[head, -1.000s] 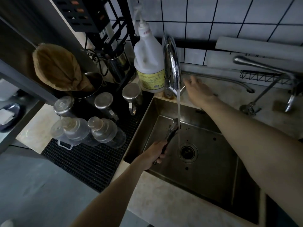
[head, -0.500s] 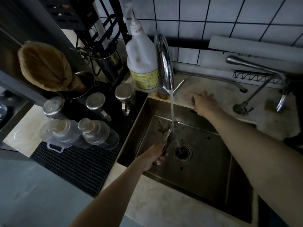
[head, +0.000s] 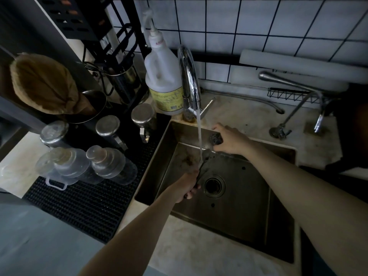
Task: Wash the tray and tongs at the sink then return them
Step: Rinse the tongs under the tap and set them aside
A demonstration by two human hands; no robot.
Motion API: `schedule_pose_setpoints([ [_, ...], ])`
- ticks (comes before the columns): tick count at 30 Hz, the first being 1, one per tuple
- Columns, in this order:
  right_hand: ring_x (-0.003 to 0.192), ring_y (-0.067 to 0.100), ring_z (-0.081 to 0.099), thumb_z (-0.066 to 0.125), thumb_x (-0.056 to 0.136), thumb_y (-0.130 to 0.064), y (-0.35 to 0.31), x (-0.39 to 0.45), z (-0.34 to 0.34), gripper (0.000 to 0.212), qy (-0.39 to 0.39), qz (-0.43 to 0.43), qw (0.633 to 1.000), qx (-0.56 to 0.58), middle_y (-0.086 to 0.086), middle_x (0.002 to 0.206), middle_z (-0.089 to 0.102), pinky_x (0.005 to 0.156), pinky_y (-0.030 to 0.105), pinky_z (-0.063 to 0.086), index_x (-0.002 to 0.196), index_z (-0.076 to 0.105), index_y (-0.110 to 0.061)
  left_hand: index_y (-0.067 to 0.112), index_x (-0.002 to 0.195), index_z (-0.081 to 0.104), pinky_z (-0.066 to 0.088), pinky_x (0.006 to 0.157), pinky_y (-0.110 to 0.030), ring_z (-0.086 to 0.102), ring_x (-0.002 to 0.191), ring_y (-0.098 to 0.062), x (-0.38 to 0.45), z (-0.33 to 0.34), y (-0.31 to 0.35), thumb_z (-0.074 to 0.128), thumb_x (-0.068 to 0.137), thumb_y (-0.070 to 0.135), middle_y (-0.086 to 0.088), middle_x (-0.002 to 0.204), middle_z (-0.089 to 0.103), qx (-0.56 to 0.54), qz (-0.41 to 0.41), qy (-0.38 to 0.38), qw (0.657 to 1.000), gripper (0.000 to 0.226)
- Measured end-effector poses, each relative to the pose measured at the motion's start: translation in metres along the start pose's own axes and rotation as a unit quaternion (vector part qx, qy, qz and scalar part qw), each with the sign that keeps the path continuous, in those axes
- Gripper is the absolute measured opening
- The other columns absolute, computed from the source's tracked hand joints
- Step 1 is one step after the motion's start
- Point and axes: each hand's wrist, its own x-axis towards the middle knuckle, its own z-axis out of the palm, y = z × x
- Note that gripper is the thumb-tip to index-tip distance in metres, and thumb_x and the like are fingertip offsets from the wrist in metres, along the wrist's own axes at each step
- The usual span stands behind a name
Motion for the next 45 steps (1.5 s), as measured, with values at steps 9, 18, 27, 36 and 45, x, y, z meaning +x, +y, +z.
schedule_pose_setpoints([
  [9,0.111,0.021,0.055,0.069,0.087,-0.035,-0.022,-0.011,0.045,0.043,-0.050,-0.062,0.997,-0.020,0.000,0.128,0.055,0.081,0.032,0.043,0.127,0.052,-0.030,0.020,0.086,0.052,0.018,0.040,-0.020,0.029,0.043,-0.010,0.008,0.006,0.001,0.031,0.105,0.048,0.000,0.062,0.041,0.063,0.011,0.054,0.996,0.040],
  [18,0.124,0.029,0.040,0.065,0.091,-0.029,-0.017,-0.003,0.060,0.046,-0.016,-0.063,0.987,-0.144,0.004,0.134,0.045,0.095,0.041,0.042,0.135,0.053,-0.036,0.020,0.132,0.052,0.026,0.037,-0.022,0.039,0.045,-0.012,0.020,-0.003,-0.008,0.034,0.107,0.032,-0.001,0.065,0.045,0.152,0.123,0.081,0.977,0.034],
  [27,0.117,0.034,0.046,0.062,0.092,-0.016,-0.002,0.000,0.056,0.039,0.045,0.059,0.994,-0.077,0.011,0.129,0.044,0.096,0.044,0.045,0.130,0.059,-0.020,0.005,0.131,0.053,0.037,0.044,-0.025,0.046,0.051,-0.014,0.020,-0.016,-0.004,0.036,0.107,0.029,-0.009,0.082,0.056,0.204,0.148,0.082,0.964,0.038],
  [36,0.118,0.023,0.049,0.080,0.076,-0.015,-0.021,-0.001,0.040,0.054,0.000,-0.036,0.999,0.009,0.000,0.127,0.048,0.092,0.033,0.045,0.123,0.055,-0.024,-0.006,0.125,0.057,0.042,0.049,-0.028,0.054,0.057,-0.020,0.021,-0.017,0.009,0.036,0.106,0.033,-0.006,0.073,0.054,0.262,0.143,0.070,0.952,0.048],
  [45,0.114,0.025,0.045,0.077,0.080,-0.019,-0.010,0.002,0.059,0.041,-0.005,-0.031,0.999,-0.043,0.002,0.118,0.041,0.100,0.043,0.044,0.118,0.062,-0.026,0.005,0.124,0.061,0.038,0.065,-0.034,0.058,0.078,-0.030,0.028,-0.010,0.007,0.038,0.107,0.031,-0.032,0.112,0.065,0.254,0.157,0.063,0.952,0.039],
])
